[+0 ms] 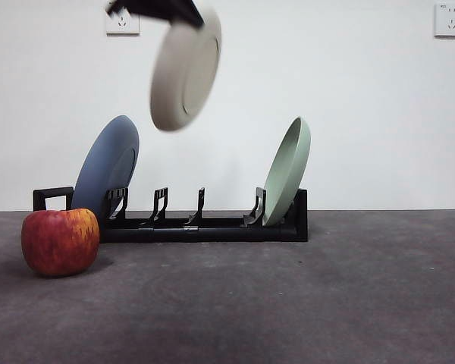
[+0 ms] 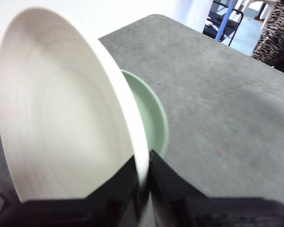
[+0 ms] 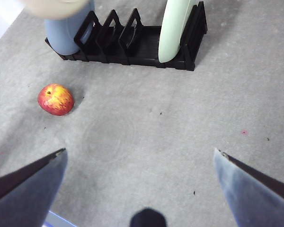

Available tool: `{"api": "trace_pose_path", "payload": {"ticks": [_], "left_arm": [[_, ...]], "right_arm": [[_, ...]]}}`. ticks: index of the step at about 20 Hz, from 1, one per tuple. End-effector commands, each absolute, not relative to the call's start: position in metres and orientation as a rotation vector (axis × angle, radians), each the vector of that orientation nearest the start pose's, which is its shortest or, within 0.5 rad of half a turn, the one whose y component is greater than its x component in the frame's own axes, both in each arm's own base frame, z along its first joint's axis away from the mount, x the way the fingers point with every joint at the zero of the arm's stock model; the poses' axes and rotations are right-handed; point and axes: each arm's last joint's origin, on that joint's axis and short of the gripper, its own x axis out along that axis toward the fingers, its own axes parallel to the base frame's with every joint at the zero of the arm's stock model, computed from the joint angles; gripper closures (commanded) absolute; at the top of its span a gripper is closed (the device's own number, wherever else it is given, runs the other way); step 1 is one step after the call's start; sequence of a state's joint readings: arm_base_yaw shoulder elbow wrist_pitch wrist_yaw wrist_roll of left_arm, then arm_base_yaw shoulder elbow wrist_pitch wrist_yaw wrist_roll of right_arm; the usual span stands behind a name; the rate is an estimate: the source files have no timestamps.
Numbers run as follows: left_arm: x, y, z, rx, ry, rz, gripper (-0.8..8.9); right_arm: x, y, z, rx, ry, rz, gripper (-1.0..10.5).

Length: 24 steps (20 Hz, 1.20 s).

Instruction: Take the yellow plate from the plate rack,put the plate on the table,take the apple from the table,put the apple in the plate

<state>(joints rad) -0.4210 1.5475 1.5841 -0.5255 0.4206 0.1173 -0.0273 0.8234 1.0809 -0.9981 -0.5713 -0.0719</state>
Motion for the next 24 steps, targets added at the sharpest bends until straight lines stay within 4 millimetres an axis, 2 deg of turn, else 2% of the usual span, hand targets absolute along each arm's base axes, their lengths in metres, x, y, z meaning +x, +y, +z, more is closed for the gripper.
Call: {"api": "trace_pose_path", "payload": {"ticks": [1,5,9,12,15,17,20,24], "left_arm": [[0.273,-0.150,0.407,0.231,0.436,-0.897,8.21],[0.216,-0.167,0.413,0.494,0.510,-0.864,8.19],[0.175,-0.205,0.394,0.750,0.593,-0.843,8.19],[0.156,-0.230,0.360,0.881,0.601,-0.818,8.19],[0.148,-0.241,0.306,0.957,0.646,-0.799,8.19],[0.141,-0.246,0.278,0.992,0.624,-0.787,8.19],[0.130,-0.253,0.248,1.032,0.588,-0.793,8.19],[0.133,-0.263,0.208,1.141,0.664,-0.785,8.19]], "right_arm": [[0.130,0.013,0.357,0.149,0.684,0.561,3.8],[0.130,0.013,0.358,0.148,0.680,0.564,3.8],[0.130,0.013,0.358,0.147,0.677,0.564,3.8],[0.130,0.013,0.358,0.148,0.677,0.564,3.8],[0.130,0.013,0.358,0.148,0.677,0.564,3.8],[0.130,0.013,0.358,0.148,0.678,0.564,3.8],[0.130,0.013,0.358,0.148,0.677,0.564,3.8],[0.130,0.013,0.358,0.148,0.678,0.564,3.8]]}}
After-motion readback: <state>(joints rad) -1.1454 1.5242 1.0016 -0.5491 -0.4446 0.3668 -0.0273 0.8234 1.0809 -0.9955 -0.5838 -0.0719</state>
